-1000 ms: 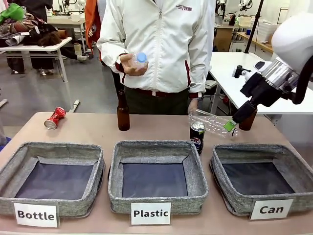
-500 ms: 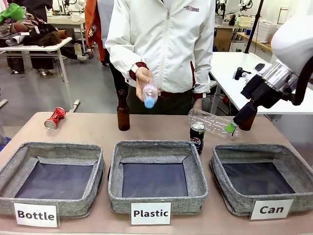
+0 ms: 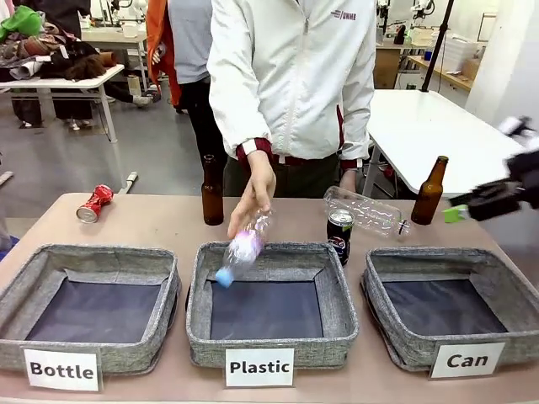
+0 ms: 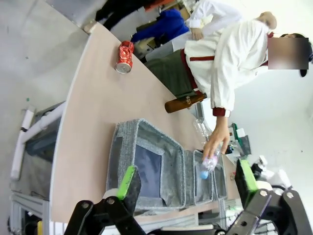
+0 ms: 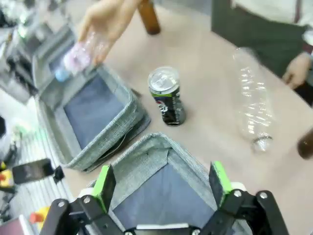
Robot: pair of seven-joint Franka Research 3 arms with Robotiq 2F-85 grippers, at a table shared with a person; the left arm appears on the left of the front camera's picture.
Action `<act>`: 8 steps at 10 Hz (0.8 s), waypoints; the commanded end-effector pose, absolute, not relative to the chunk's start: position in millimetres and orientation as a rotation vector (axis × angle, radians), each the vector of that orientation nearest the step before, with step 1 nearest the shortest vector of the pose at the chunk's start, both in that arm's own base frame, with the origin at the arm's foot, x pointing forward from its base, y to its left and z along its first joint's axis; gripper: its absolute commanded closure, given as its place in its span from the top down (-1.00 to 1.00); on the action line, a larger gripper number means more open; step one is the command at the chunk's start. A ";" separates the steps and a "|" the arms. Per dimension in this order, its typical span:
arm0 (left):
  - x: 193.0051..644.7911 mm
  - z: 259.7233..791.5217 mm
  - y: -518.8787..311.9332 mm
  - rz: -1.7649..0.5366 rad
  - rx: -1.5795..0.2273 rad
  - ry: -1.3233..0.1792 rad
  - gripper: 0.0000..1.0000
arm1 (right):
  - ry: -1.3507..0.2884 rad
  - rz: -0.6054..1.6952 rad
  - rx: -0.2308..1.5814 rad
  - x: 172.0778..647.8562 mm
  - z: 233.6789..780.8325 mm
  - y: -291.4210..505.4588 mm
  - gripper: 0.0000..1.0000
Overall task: Sort the can waste into the basket.
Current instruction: Pick up the can waste from the table and place it in the right Fabric basket.
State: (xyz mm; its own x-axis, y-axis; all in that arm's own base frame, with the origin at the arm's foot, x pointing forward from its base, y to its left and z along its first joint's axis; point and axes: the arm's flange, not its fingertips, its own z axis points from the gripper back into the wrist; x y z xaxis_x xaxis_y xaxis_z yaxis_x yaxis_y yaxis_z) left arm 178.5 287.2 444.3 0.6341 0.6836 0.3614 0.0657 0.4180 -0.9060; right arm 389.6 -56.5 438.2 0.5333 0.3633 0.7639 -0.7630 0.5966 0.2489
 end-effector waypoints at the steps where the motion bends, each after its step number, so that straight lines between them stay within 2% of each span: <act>1: 180.0 444.9 288.8 0.429 -1.095 -0.844 1.00 | -0.853 0.657 0.631 354.2 426.5 -86.3 1.00; 3: 180.0 444.9 288.8 0.429 -1.095 -0.844 1.00 | -0.838 0.658 0.616 361.5 417.7 -80.9 1.00; 5: 180.0 444.9 288.8 0.429 -1.095 -0.844 1.00 | -0.768 0.763 0.575 403.0 416.9 -51.7 1.00; 8: 180.0 444.9 288.8 0.429 -1.095 -0.844 1.00 | -0.632 0.950 0.422 470.1 406.9 8.1 1.00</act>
State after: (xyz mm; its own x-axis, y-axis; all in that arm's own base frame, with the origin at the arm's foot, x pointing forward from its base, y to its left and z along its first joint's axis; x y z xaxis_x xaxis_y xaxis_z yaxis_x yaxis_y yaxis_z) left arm 179.0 288.3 443.9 0.6364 0.6829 0.3586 0.0621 0.4181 -0.9063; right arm 441.7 11.7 409.0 0.4650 0.5467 0.6963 -0.8307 0.5415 0.1295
